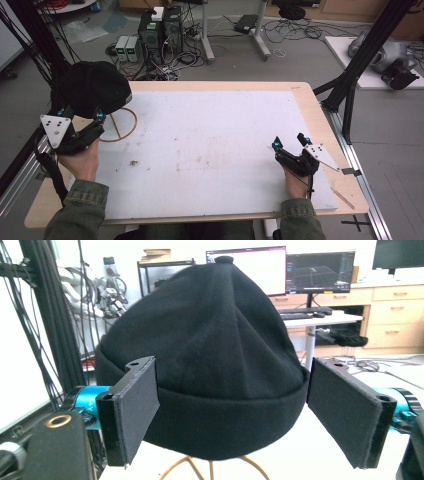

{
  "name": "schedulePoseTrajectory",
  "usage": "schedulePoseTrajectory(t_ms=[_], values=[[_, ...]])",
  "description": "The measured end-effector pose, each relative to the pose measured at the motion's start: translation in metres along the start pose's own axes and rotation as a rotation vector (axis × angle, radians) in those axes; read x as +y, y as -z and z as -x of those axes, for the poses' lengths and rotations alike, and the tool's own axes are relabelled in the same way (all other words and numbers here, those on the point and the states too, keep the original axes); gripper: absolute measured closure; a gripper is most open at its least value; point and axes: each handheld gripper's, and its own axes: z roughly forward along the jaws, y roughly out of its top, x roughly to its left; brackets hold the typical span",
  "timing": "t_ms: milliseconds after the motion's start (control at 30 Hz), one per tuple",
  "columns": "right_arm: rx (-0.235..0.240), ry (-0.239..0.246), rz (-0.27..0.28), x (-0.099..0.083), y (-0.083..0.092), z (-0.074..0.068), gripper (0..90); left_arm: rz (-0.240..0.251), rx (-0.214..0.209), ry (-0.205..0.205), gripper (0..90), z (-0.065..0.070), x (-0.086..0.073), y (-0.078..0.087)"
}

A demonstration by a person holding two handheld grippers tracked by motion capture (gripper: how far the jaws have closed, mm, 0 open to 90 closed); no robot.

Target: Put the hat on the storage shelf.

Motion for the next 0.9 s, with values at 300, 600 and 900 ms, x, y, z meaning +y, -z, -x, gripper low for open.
schedulePoseTrajectory(t_ms=[300,600,900], values=[[-0.001,0.002,0.002,0.000,0.000,0.000,11.3,-0.005,-0.005,0.013,20.8,0.001,-0.011,0.009],[0.004,-0.001,0.000,0.000,0.000,0.000,11.3,-0.045,-0.027,0.037,20.8,0.004,-0.037,0.016],[0.004,0.003,-0.001,0.000,0.000,0.000,11.3,-0.085,-0.057,0.042,20.5,0.002,-0.054,0.019]])
